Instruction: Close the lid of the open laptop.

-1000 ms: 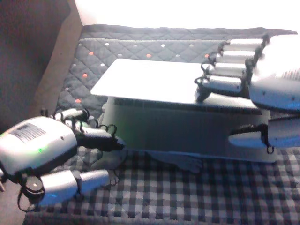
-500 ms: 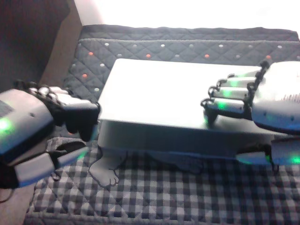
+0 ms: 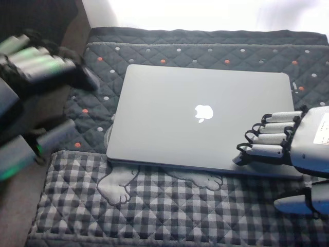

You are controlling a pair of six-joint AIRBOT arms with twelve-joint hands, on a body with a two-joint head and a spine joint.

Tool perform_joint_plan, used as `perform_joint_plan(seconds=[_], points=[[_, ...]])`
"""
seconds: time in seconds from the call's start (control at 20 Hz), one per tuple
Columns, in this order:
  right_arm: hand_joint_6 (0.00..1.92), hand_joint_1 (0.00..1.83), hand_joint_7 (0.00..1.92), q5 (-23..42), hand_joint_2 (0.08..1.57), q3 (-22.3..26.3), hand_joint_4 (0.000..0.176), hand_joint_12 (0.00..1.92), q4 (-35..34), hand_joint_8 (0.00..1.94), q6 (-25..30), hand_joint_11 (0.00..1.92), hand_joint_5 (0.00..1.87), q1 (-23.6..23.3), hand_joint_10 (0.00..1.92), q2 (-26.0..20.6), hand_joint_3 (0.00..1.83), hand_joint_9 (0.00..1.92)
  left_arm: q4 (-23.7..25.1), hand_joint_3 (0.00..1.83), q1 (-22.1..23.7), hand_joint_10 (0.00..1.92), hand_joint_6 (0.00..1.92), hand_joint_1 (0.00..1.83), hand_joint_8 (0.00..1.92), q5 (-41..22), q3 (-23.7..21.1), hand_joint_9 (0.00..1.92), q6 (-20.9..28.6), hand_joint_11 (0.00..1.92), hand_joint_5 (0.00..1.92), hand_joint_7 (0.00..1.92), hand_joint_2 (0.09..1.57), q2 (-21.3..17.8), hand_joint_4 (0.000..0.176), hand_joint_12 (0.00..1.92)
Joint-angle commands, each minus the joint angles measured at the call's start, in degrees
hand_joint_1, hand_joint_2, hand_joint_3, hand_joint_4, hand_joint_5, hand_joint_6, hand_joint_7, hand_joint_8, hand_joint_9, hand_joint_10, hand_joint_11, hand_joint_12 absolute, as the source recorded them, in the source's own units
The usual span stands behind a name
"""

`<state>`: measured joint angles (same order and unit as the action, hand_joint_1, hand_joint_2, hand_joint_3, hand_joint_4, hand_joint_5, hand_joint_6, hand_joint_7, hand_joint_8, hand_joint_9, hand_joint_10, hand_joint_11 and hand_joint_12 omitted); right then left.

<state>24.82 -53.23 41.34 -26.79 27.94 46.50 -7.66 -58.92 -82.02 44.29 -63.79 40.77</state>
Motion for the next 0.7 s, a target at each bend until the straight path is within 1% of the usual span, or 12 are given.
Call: perform_joint_plan(seconds=[0.0,0.05,0.15,0.2,0.25,0.3,0.35,0.4,0.45,0.5,0.55,0.65], points=[[0.43,0.18,0.24,2.7,1.35,0.2,0.000,1.57,-0.5,0.26,0.2,0.00,0.04,0.1,0.76,-0.4,0.00,0.09,0.0,0.00,0.4,1.03,0.82,0.92,0.79,-8.0,0.1,0.34,-0.3,0.01,0.40,0.48,1.39,-0.4,0.000,1.63],[0.31,0.19,0.28,2.8,1.35,0.4,0.000,1.54,-0.4,0.16,0.2,0.00,0.08,0.2,0.69,-0.6,0.00,0.13,-0.4,0.00,0.4,0.98,0.80,0.89,0.73,-8.2,0.2,0.34,-0.4,0.00,0.40,0.50,1.39,-0.4,0.000,1.62],[0.17,0.19,0.37,2.8,1.34,0.7,0.000,1.74,-0.3,0.08,0.2,0.04,0.12,0.2,0.82,-0.9,0.00,0.20,-1.3,0.00,0.4,0.91,0.74,0.93,0.65,-8.0,0.5,0.34,-0.5,0.00,0.43,0.52,1.38,-0.4,0.000,1.56],[0.15,0.25,0.35,2.8,1.36,0.7,0.000,1.71,-0.2,0.04,0.2,0.02,0.16,0.2,0.85,-0.9,0.01,0.12,-1.4,0.00,0.4,0.89,0.73,0.93,0.63,-8.0,0.6,0.33,-0.5,0.00,0.44,0.52,1.38,-0.4,0.000,1.53],[0.13,0.14,0.20,2.8,1.43,0.7,0.000,1.53,-0.2,0.01,0.2,0.00,0.04,0.2,0.58,-0.9,0.02,0.02,-1.5,0.00,0.4,0.88,0.72,0.90,0.62,-8.1,0.6,0.31,-0.5,0.00,0.43,0.50,1.38,-0.4,0.000,1.51],[0.02,0.05,0.08,2.8,1.48,0.8,0.000,1.23,-0.2,0.00,0.2,0.00,0.01,0.3,0.29,-1.0,0.01,0.00,-1.6,0.00,0.4,0.87,0.70,0.86,0.60,-8.2,0.5,0.29,-0.7,0.00,0.41,0.48,1.39,-0.4,0.000,1.48],[0.02,0.05,0.08,2.8,1.48,1.1,0.000,1.23,-0.2,0.00,0.2,0.00,0.01,0.4,0.29,-1.3,0.01,0.00,-1.8,0.00,0.4,0.87,0.70,0.86,0.60,-8.2,0.5,0.29,-0.8,0.00,0.41,0.48,1.39,-0.4,0.000,1.48],[0.00,0.15,0.00,4.0,1.43,1.5,0.000,0.05,-0.2,0.00,0.2,0.00,0.00,0.4,0.01,-2.0,0.00,0.00,-2.1,0.00,0.4,0.66,0.54,0.90,0.35,-8.2,0.6,0.34,-0.9,0.00,0.41,0.50,1.38,-0.4,0.000,1.40],[0.00,0.15,0.00,5.4,1.43,1.8,0.000,0.05,-0.2,0.00,0.2,0.00,0.00,0.4,0.01,-2.8,0.00,0.00,-2.5,0.00,0.4,0.66,0.54,0.90,0.35,-8.2,0.7,0.34,-0.9,0.00,0.41,0.50,1.38,-0.4,0.000,1.40],[0.00,0.23,0.00,6.6,1.41,2.2,0.025,0.00,-0.3,0.00,0.2,0.00,0.00,0.4,0.00,-3.5,0.00,0.00,-2.8,0.00,0.4,0.48,0.43,0.90,0.11,-8.2,0.8,0.34,-1.0,0.00,0.39,0.49,1.39,-0.4,0.000,1.34],[0.00,0.17,0.00,8.1,1.39,2.6,0.048,0.00,-0.8,0.00,0.1,0.00,0.00,0.3,0.00,-4.5,0.00,0.00,-3.2,0.01,0.4,0.44,0.38,0.84,0.06,-8.2,1.0,0.28,-1.2,0.00,0.30,0.43,1.41,-0.4,0.000,1.29],[0.00,0.24,0.00,9.5,1.38,3.6,0.037,0.00,-3.9,0.00,-4.0,0.00,0.00,0.3,0.00,-5.4,0.00,0.00,-3.8,0.01,0.4,0.37,0.29,0.79,0.02,-8.4,1.0,0.29,-1.7,0.00,0.27,0.41,1.42,-0.4,0.000,1.21]])
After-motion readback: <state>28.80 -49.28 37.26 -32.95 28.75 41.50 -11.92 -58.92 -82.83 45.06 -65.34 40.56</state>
